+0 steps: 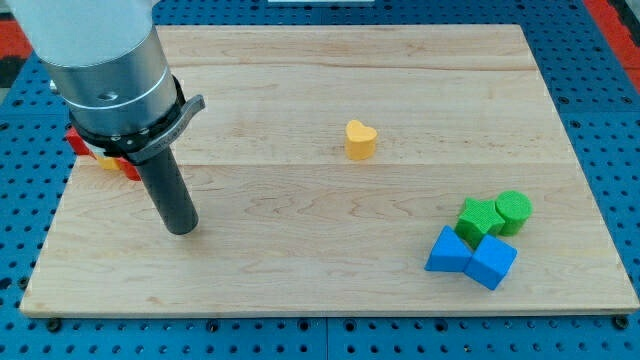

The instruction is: Move the heart into the red circle

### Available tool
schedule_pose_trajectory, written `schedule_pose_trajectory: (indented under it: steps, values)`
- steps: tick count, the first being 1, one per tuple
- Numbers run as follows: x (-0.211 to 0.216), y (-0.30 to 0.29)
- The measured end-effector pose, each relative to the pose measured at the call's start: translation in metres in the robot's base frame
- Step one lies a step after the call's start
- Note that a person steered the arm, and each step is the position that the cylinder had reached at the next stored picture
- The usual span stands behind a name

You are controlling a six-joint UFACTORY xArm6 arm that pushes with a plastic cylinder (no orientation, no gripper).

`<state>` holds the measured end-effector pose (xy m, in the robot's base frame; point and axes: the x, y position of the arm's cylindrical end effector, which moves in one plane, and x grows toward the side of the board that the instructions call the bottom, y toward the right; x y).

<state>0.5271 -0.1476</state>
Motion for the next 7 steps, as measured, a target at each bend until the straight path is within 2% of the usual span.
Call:
schedule_pose_trajectory:
  steps: [3,5,6,7]
  values:
    - [-0.050,0.001]
    - [-0.081,0.042]
    - [-0.065,0.116]
    - [-0.052,0.220]
